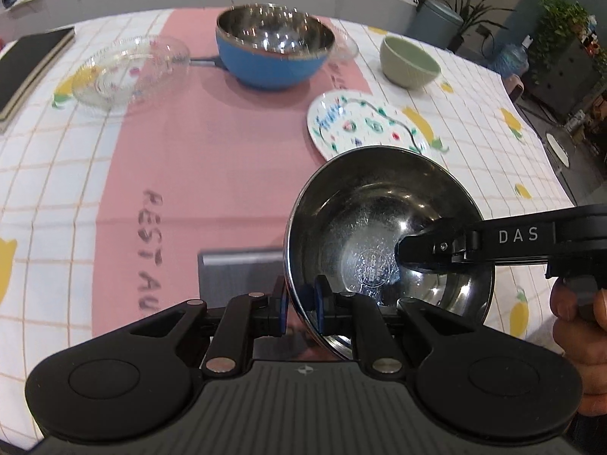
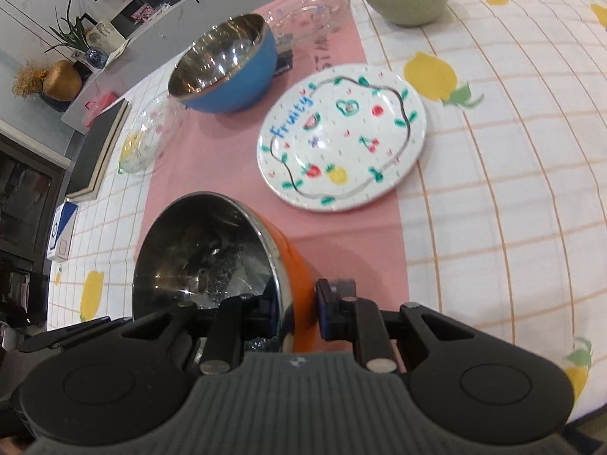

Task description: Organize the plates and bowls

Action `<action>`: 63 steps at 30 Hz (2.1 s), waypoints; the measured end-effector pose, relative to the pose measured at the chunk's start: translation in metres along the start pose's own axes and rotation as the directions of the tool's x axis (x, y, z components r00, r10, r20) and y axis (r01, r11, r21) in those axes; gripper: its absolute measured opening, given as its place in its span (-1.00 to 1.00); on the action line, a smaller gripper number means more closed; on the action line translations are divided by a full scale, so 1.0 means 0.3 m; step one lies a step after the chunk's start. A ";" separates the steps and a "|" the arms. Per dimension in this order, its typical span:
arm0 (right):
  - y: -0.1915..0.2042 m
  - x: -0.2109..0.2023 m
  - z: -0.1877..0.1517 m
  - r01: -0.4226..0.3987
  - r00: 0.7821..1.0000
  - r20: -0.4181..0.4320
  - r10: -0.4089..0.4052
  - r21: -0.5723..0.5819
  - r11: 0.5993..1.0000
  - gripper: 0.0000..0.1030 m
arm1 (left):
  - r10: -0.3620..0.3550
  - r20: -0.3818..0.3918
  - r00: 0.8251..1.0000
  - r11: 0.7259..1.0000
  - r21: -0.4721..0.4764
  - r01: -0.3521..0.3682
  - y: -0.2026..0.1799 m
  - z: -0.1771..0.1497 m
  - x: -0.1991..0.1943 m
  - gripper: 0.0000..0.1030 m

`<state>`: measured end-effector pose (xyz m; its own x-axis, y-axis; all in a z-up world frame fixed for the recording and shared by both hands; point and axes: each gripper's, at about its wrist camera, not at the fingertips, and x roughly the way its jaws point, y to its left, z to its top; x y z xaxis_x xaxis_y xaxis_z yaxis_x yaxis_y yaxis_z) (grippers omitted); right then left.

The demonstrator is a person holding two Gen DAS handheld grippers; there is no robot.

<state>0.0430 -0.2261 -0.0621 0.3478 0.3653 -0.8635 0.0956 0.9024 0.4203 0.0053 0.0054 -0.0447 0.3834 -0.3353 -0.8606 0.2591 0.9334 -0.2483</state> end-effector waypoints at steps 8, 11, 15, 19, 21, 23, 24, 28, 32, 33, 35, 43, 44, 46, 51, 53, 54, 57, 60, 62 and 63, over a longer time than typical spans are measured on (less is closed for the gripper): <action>-0.006 0.017 -0.040 0.036 0.999 -0.020 -0.037 -0.019 0.999 -0.57 | 0.003 -0.019 1.000 0.999 0.035 -0.002 -0.029 -0.020 0.007 -0.68; -0.006 0.024 -0.038 0.042 0.999 -0.019 -0.043 -0.020 0.999 -0.55 | 0.001 -0.014 1.000 0.999 0.036 0.000 -0.032 -0.020 0.008 -0.66; -0.002 0.027 -0.039 0.051 0.998 -0.019 -0.051 -0.026 0.998 -0.49 | -0.001 -0.006 1.000 0.999 0.036 0.002 -0.032 -0.021 0.010 -0.65; -0.004 0.032 -0.035 0.054 0.998 -0.020 -0.054 -0.016 0.998 -0.43 | 0.002 -0.001 1.000 0.999 0.045 -0.002 -0.042 -0.018 0.010 -0.65; -0.002 0.030 -0.033 0.059 0.998 -0.013 -0.059 -0.018 0.998 -0.36 | 0.002 0.001 1.000 0.999 0.054 -0.002 -0.046 -0.017 0.010 -0.65; -0.001 0.026 -0.033 0.068 0.998 -0.005 -0.068 -0.021 0.997 -0.27 | 0.018 0.005 1.000 0.998 0.066 -0.018 -0.051 -0.014 0.009 -0.57; 0.000 0.023 -0.033 0.071 0.997 -0.002 -0.071 -0.021 0.997 -0.18 | 0.029 0.008 1.000 0.997 0.068 -0.029 -0.052 -0.013 0.009 -0.52; -0.002 0.011 -0.025 0.074 0.997 0.009 -0.074 -0.016 0.997 -0.02 | 0.021 0.015 1.000 0.998 0.051 -0.022 -0.038 -0.004 -0.001 -0.30; -0.002 -0.018 -0.011 0.075 0.996 0.047 -0.074 -0.020 0.997 0.02 | -0.007 0.040 0.999 1.000 0.024 0.006 -0.020 0.018 -0.024 -0.24; -0.003 -0.025 -0.007 0.071 0.996 0.056 -0.070 -0.019 0.997 0.04 | -0.022 0.048 0.999 1.000 0.013 0.022 -0.013 0.029 -0.032 -0.22; -0.005 -0.037 0.007 0.059 0.996 0.065 -0.058 -0.014 0.998 0.05 | -0.052 0.060 0.997 0.999 0.000 0.053 0.003 0.052 -0.048 -0.18; 0.031 -0.097 0.115 0.062 0.988 0.146 -0.053 -0.052 0.997 0.11 | -0.034 0.134 0.990 0.998 -0.052 0.042 0.061 0.189 -0.095 -0.18; 0.039 -0.102 0.134 0.061 0.987 0.154 -0.051 -0.062 0.996 0.12 | -0.024 0.142 0.990 0.998 -0.059 0.033 0.069 0.209 -0.097 -0.18; 0.057 -0.107 0.178 0.062 0.985 0.167 -0.049 -0.078 0.995 0.14 | -0.008 0.145 0.989 0.997 -0.076 0.020 0.087 0.247 -0.093 -0.18; 0.089 -0.105 0.300 0.066 0.980 0.194 -0.048 -0.089 0.994 0.15 | 0.013 0.149 0.989 0.992 -0.128 0.006 0.130 0.338 -0.053 -0.18; 0.099 -0.088 0.348 0.057 0.981 0.190 -0.041 -0.078 0.995 0.16 | 0.024 0.158 0.987 0.989 -0.146 -0.001 0.142 0.382 -0.033 -0.18; 0.105 -0.077 0.371 0.051 0.982 0.186 -0.037 -0.074 0.996 0.16 | 0.023 0.166 0.986 0.987 -0.160 0.004 0.149 0.405 -0.025 -0.18; 0.125 -0.036 0.435 0.038 0.984 0.177 -0.027 -0.058 0.998 0.16 | 0.015 0.187 0.982 0.979 -0.203 0.024 0.181 0.474 0.011 -0.18; 0.137 0.011 0.496 0.039 0.984 0.177 -0.030 -0.043 0.998 0.15 | 0.013 0.193 0.981 0.971 -0.238 0.034 0.207 0.531 0.051 -0.18; 0.143 0.044 0.536 0.045 0.984 0.174 -0.039 -0.034 0.998 0.15 | 0.014 0.193 0.981 0.966 -0.254 0.036 0.222 0.557 0.076 -0.18; 0.144 0.059 0.554 0.048 0.984 0.171 -0.042 -0.028 0.998 0.15 | 0.014 0.190 0.982 0.964 -0.262 0.037 0.229 0.569 0.090 -0.18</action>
<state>0.2084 -0.2187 -0.0128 0.4978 0.2825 -0.8200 0.0856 0.9248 0.3706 0.1846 0.0386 -0.0090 0.5484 -0.3403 -0.7638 0.0319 0.9213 -0.3876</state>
